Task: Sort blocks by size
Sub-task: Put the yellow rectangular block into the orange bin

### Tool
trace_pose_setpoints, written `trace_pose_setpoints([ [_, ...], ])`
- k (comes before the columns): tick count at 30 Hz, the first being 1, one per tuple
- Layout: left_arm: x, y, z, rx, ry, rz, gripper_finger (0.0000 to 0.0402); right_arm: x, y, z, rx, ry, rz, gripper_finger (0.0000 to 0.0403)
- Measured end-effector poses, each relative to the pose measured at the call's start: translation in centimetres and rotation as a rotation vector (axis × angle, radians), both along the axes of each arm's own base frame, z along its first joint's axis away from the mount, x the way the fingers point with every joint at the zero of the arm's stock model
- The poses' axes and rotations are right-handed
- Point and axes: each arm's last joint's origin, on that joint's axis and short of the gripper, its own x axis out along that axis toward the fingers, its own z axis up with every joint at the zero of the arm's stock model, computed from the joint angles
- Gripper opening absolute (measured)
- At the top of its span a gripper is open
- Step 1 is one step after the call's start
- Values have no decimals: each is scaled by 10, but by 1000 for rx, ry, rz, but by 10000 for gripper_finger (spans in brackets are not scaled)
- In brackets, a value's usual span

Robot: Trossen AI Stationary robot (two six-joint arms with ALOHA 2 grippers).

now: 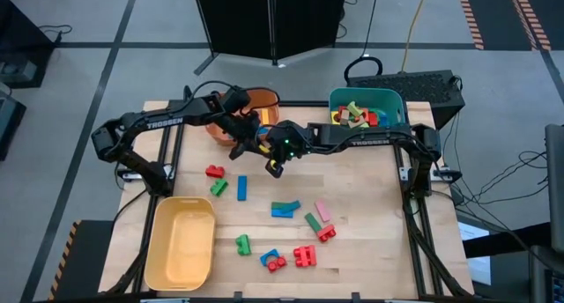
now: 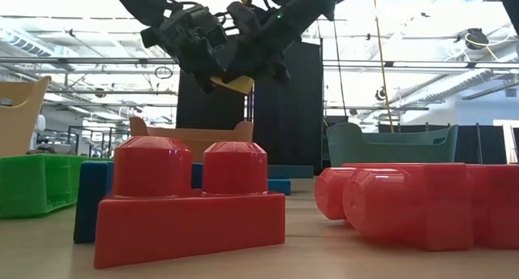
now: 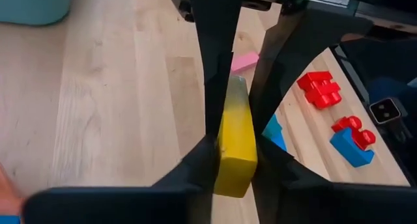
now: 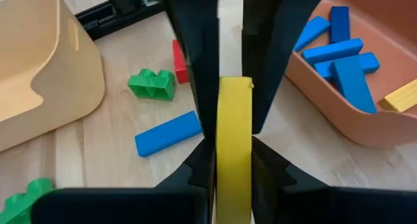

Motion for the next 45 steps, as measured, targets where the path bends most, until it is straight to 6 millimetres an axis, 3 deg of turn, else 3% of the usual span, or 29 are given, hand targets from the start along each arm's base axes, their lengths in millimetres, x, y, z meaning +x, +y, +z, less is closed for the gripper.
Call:
trace_pose_setpoints([
  [2, 0, 0, 0, 5, -6, -8, 39, 0, 0, 0, 6, 1, 6, 45],
  [9, 0, 0, 0, 0, 12, 22, 39, 0, 0, 0, 16, 0, -4, 53],
  [19, -4, 10, -2, 17, 108, 198, 52, -4, -4, -4, -18, 44, -192, 138],
  [24, -8, 18, -3, 110, 196, 313, 53, -4, -4, -5, 17, 38, -239, 169],
  [35, -16, 28, -1, 140, 236, 379, 55, -4, -4, -5, 51, 36, -262, 163],
  [45, -30, 40, 7, 130, 224, 455, 55, 7, 1, -47, 141, 169, -169, 162],
])
